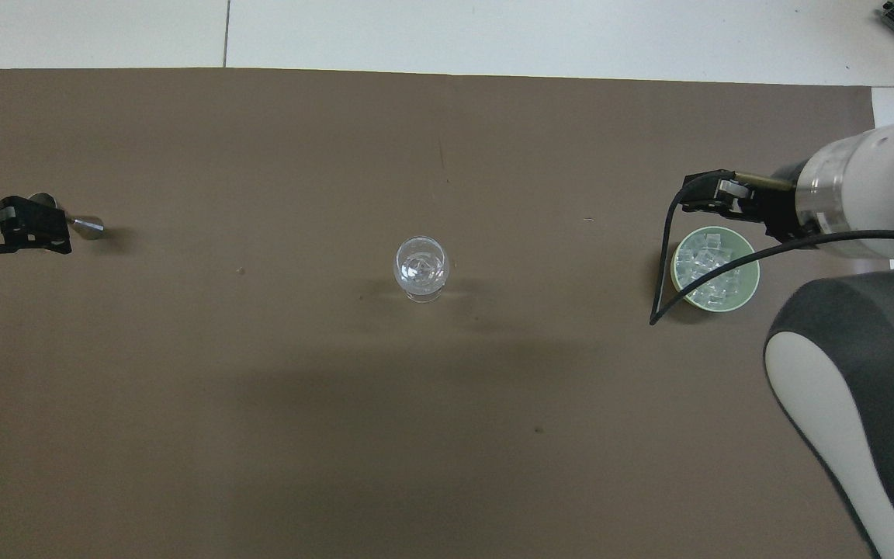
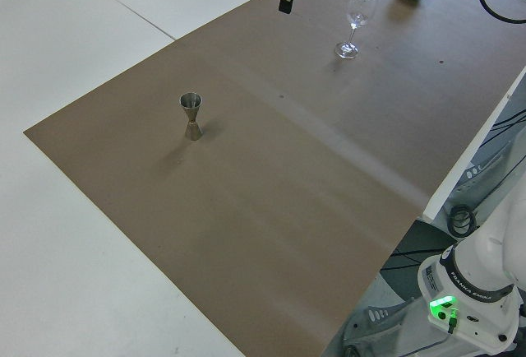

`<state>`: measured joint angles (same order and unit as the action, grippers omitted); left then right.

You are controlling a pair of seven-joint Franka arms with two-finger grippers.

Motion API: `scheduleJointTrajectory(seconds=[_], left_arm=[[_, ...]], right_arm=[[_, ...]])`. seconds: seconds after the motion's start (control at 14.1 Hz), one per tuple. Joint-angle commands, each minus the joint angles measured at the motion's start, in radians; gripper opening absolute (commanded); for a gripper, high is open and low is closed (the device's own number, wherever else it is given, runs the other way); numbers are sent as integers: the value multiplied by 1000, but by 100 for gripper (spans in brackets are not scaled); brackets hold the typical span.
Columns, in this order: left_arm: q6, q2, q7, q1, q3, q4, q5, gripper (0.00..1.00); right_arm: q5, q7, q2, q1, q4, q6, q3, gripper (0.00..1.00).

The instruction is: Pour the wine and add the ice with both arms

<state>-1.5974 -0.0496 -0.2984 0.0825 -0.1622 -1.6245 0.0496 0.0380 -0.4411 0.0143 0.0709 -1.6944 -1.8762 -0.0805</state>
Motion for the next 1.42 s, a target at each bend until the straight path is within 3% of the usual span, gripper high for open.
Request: scheduleJointTrajectory(seconds=[0.0, 0.35, 0.78, 1.35], left_arm=[[91, 48, 18, -27, 0, 112, 21, 100], [86, 56, 19, -27, 3, 138, 10, 100], [105, 43, 19, -213, 173, 137, 3, 100], [106, 50, 18, -141, 116, 138, -23, 100]], right_arm=[[10, 85, 24, -14, 9, 48, 34, 100], [0, 203, 26, -19, 61, 156, 119, 100], [-1, 311, 33, -23, 133, 308, 157, 100], [-40, 355, 61, -23, 105, 344, 169, 100]])
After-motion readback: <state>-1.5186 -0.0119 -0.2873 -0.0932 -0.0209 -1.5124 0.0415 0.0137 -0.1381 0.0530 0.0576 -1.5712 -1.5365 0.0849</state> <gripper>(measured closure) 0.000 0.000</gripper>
